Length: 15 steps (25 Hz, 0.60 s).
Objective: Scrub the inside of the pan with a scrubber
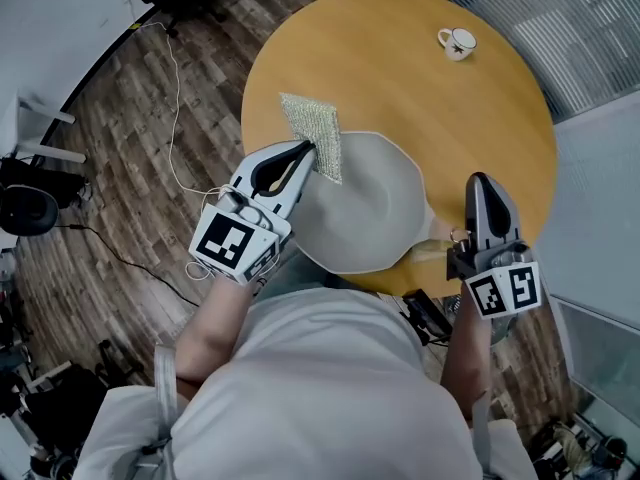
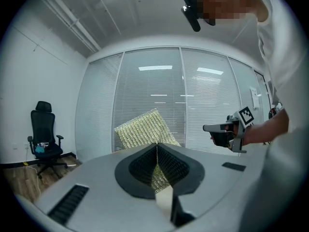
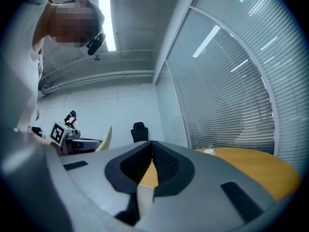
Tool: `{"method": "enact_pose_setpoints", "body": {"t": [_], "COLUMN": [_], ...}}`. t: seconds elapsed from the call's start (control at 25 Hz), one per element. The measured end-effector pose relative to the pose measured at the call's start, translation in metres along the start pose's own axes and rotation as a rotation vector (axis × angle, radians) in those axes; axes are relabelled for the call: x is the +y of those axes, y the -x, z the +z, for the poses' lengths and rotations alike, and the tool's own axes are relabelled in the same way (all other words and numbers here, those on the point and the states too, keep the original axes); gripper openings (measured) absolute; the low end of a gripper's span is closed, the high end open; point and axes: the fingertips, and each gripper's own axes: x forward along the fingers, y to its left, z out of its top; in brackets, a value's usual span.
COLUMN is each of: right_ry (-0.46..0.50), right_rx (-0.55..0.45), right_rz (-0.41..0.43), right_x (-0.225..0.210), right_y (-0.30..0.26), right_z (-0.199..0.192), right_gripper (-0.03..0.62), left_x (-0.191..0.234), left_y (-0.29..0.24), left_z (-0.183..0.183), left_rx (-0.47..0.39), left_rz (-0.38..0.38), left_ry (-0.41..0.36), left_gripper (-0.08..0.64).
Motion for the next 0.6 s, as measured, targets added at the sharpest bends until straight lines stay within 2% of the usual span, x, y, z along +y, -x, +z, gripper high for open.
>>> {"method": "enact_pose_setpoints", "body": {"t": [0.32, 0.6], "right_ry": [0.043, 0.037], "right_rx": [0.005, 0.05], "right_rz": [-0.051, -0.034], "right_x": [-0.009, -0.015], "right_y": [0.011, 0.023], "right_z": [0.015, -0.002], "right_gripper": [0.021, 0.021], "left_x": [0.004, -0.004], "left_y": [-0.005, -0.008], "left_z": [0.0, -0.008], "left_rx": [-0.015, -0.006], "left_rz": [-0.023, -0.038], "left_ry": [0.022, 0.028], "left_gripper": [0.017, 0.017]}}
